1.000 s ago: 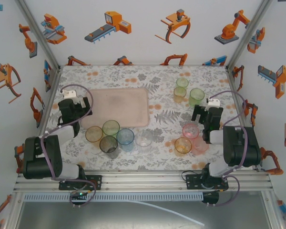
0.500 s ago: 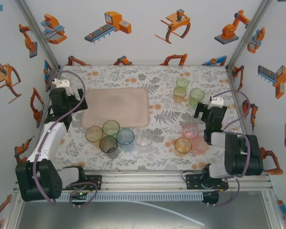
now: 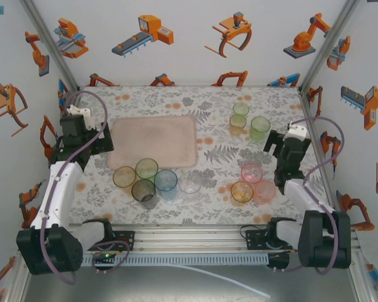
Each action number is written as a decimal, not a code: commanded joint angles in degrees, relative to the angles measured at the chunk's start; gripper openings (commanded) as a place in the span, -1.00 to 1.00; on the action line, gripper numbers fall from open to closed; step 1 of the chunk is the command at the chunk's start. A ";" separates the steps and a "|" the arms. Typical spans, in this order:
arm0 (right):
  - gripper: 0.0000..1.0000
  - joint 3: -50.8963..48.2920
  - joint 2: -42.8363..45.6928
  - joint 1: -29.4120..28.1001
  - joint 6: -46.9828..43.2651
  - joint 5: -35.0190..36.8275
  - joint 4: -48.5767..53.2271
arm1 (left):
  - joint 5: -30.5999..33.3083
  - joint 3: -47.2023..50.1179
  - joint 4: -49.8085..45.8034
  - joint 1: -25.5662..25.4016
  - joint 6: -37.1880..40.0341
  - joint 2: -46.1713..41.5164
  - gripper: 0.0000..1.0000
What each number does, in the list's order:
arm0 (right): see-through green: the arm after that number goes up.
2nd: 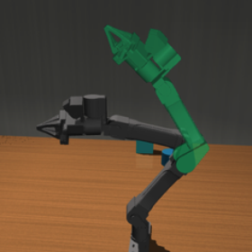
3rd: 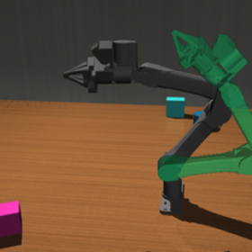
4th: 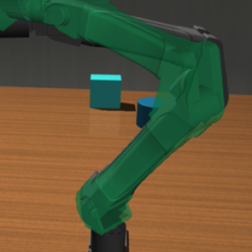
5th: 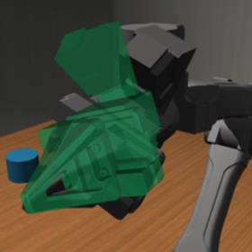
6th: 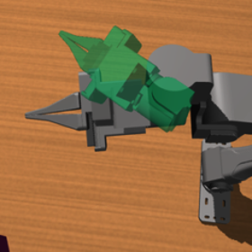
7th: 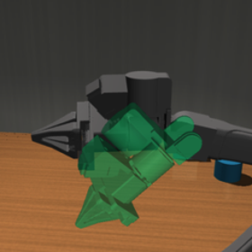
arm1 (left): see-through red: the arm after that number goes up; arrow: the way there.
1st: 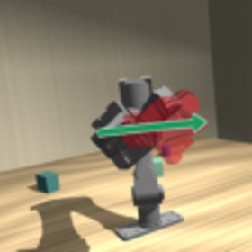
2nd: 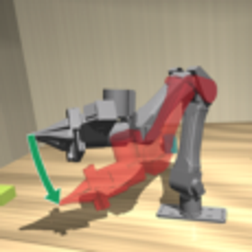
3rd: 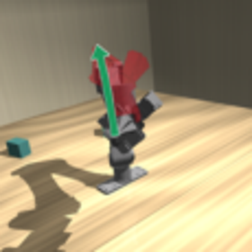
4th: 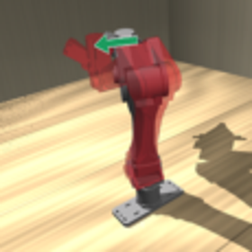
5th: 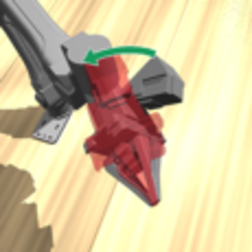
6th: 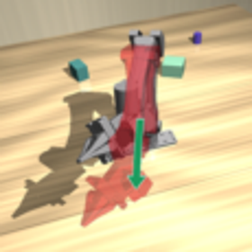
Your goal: Place the glasses into the tray
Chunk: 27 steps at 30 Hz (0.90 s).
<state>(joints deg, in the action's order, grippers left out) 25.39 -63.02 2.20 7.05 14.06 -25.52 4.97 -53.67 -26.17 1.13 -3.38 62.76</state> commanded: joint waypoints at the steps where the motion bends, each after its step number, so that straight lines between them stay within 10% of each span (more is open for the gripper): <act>1: 0.98 9.30 4.57 -0.19 8.32 4.24 20.39 | -0.54 -2.58 -8.60 0.09 5.01 -1.23 0.94; 11: 0.99 32.33 5.62 -2.50 17.73 -3.01 56.02 | -18.64 -8.23 -30.79 0.46 22.97 -6.88 0.94; 20: 0.99 49.86 -0.58 -20.14 12.33 5.17 76.71 | -20.42 -3.77 -35.26 0.41 25.54 -14.50 0.94; 27: 0.99 51.04 -0.41 -27.88 14.69 -2.98 76.35 | -21.49 -3.47 -31.65 0.40 29.21 -13.87 0.95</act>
<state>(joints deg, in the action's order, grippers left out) 77.17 -65.45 -24.23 20.67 14.06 48.66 -14.09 -57.95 -58.72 1.26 22.15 48.45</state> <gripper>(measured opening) 0.992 0.971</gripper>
